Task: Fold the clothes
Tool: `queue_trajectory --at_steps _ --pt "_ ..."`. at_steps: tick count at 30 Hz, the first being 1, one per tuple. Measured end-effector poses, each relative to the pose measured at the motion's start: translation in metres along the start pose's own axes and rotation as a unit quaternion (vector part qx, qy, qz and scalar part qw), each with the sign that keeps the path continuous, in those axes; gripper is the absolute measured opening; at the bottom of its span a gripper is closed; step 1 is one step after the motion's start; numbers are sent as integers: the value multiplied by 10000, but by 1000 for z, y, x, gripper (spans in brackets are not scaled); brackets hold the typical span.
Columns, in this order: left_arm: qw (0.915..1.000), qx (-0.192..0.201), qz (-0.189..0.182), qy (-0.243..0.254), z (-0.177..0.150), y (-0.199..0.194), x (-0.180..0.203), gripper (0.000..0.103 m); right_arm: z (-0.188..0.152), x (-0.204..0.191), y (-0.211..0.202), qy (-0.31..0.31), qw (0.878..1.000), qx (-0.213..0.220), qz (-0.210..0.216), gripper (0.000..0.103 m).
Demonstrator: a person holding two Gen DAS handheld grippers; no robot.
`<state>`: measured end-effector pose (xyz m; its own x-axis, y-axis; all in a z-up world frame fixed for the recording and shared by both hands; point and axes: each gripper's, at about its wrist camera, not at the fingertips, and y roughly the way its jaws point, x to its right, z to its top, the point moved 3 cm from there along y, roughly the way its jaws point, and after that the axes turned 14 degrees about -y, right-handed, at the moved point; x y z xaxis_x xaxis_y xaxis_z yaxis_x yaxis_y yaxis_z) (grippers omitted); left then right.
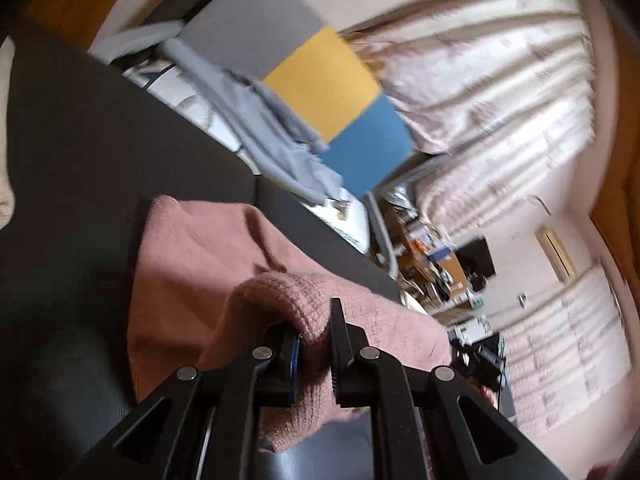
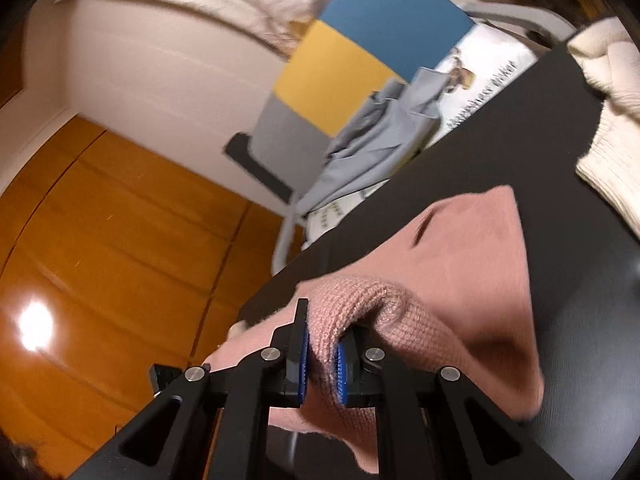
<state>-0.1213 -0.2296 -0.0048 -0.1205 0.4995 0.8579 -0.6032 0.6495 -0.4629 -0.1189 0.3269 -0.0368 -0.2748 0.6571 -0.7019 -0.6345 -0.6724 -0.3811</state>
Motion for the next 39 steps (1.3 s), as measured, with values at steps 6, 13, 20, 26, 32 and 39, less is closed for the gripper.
queue_trajectory --at_steps 6,13,20,26,32,39 --pt "9977 -177 574 -328 46 68 -18 10 26 40 58 354 9979 -307 -443 11" --pt "9911 -449 983 -779 65 121 -66 13 18 93 95 856 9910 -512 -892 14" --pt "9870 -504 1000 -1153 89 109 -76 22 20 99 96 873 9908 -525 -886 38" --pt "9857 -173 1186 -1186 87 70 -79 24 20 70 63 620 9940 -270 -860 73" --pt "9822 -483 1814 54 20 76 -75 23 -15 22 66 -553 9854 -1080 -1197 73" --pt "9673 -3 2358 931 -1 90 -59 24 -38 6 106 -1489 9577 -1915 -1546 6"
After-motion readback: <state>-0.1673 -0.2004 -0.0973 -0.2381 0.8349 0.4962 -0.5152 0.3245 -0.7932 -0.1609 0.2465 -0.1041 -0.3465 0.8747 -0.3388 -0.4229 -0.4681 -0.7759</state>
